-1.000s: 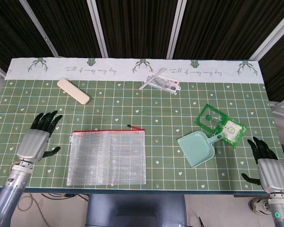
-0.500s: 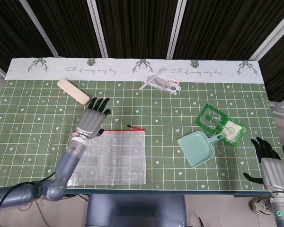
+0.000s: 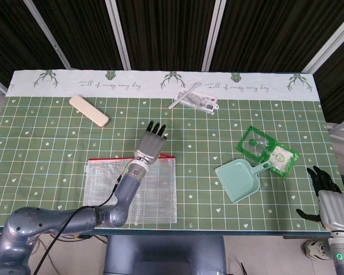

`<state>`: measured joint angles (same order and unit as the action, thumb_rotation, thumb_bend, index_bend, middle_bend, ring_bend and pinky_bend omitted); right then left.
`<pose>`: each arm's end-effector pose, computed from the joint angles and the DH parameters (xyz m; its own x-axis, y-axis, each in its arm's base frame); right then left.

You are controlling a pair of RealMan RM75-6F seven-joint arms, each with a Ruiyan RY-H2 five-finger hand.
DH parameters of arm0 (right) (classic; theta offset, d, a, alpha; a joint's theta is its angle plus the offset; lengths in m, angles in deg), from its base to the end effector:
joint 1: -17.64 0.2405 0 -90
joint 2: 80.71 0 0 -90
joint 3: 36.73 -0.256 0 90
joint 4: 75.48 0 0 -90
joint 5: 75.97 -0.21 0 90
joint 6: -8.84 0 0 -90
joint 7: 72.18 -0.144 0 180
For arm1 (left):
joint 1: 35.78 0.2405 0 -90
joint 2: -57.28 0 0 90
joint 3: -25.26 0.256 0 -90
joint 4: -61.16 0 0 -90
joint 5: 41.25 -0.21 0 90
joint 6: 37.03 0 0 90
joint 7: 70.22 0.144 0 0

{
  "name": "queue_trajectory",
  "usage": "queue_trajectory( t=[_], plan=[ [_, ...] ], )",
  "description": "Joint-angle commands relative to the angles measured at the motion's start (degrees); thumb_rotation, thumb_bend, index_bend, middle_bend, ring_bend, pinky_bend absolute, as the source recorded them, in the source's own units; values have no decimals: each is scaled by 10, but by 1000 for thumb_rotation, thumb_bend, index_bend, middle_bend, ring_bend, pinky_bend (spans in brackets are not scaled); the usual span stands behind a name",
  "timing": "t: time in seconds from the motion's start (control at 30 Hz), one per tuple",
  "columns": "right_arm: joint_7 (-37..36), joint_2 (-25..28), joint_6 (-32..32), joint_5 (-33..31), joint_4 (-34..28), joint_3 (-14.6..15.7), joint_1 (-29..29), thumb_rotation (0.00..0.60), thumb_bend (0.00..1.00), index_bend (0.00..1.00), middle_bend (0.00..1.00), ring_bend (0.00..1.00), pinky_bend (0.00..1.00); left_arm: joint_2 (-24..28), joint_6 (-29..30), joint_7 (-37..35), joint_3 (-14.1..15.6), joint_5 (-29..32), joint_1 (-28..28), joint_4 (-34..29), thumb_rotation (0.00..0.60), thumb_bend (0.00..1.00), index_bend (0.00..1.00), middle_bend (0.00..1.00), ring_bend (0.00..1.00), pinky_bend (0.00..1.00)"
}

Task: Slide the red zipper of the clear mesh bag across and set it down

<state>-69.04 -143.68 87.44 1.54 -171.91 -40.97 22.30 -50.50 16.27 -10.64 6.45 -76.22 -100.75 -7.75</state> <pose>-0.3219 -0.1820 0.1540 0.3697 -0.1023 0.9235 -0.9160 0.1267 0.3807 -0.0273 0.3910 -0.0951 0.7494 0.1431 0.6465 0.6388 -0.4135 -0.6488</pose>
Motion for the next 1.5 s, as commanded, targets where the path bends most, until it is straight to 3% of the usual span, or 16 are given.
queue_trajectory(
  t=[0.03, 0.5, 1.5],
  plan=[
    [-1, 0, 0, 0, 0, 0, 0, 600, 156, 0, 0, 0, 208, -27, -14, 3, 1, 17, -21, 39, 600, 259, 404, 78, 0, 0],
    [-2, -1, -4, -11, 0, -3, 1, 600, 155, 0, 0, 0, 208, -81, -58, -6, -3, 49, -65, 152, 600, 276, 420, 95, 0, 0],
    [-1, 1, -7, -20, -7, -5, 1, 600, 158, 0, 0, 0, 208, -83, -61, -32, 13, 47, -64, 159, 600, 309, 523, 150, 0, 0]
  ],
)
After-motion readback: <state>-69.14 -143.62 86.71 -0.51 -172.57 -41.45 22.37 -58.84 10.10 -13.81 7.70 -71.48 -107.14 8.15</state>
